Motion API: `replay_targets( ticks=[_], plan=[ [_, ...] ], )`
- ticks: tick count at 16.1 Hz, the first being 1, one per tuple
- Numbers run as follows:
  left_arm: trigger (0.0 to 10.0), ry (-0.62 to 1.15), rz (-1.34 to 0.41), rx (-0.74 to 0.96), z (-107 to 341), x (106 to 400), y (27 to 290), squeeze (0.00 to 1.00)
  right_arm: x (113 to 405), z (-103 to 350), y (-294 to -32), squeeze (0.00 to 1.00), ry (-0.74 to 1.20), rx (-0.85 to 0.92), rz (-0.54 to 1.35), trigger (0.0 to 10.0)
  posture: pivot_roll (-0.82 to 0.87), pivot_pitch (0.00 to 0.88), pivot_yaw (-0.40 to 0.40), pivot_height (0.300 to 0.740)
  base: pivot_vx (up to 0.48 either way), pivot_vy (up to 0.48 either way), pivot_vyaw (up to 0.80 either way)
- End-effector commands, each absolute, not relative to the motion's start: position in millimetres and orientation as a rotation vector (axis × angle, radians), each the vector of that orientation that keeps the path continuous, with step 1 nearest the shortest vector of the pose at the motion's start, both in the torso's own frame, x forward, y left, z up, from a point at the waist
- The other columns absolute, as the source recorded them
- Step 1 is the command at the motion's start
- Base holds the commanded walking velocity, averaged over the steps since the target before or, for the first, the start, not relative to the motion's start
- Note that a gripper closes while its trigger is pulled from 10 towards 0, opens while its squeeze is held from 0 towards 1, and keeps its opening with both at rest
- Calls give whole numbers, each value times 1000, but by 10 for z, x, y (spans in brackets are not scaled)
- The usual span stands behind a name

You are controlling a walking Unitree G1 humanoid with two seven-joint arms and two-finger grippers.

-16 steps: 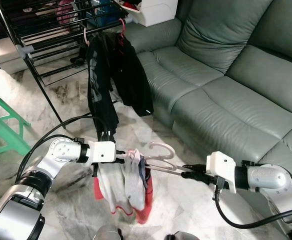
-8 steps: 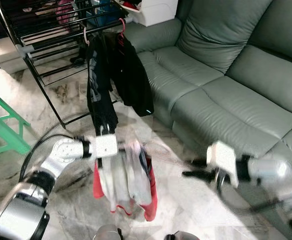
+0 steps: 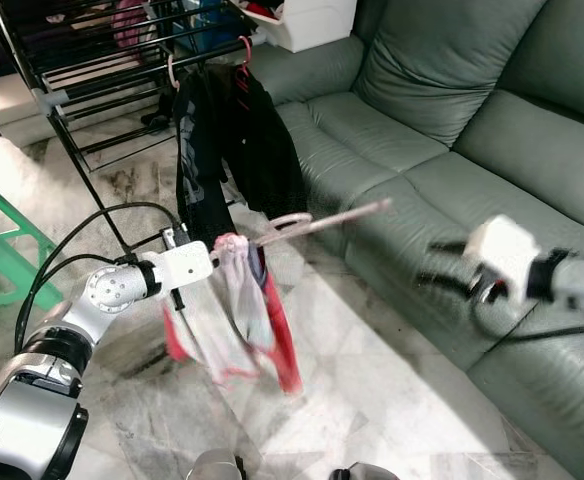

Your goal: Hang hanger

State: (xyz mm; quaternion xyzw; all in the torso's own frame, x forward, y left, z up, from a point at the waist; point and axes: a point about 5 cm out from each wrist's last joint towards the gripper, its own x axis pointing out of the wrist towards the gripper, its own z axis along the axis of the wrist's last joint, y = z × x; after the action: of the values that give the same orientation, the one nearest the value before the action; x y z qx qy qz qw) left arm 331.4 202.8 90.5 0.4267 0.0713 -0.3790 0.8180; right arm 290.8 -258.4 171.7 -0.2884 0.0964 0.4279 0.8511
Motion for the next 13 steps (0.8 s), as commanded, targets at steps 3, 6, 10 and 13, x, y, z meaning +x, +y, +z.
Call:
replay_targets(
  ticks=[3,6,10,13],
  plan=[
    [0,143,-703,795,1021,3419,2068,0,2878,1827,-2458,1000,68,-397,873,10000,-51,17,53,740,0,0,0],
    [0,72,-668,652,1178,3500,2009,0,2669,1357,-2156,1000,144,-202,911,10000,-47,20,54,740,0,0,0],
    [0,-116,-789,564,1443,3476,1799,0,2693,918,-2028,1000,228,-69,753,10000,-25,27,52,740,0,0,0],
    [0,-208,-976,566,1555,3343,1553,0,2833,916,-1882,1000,188,3,684,10000,-21,28,50,740,0,0,0]
  ],
)
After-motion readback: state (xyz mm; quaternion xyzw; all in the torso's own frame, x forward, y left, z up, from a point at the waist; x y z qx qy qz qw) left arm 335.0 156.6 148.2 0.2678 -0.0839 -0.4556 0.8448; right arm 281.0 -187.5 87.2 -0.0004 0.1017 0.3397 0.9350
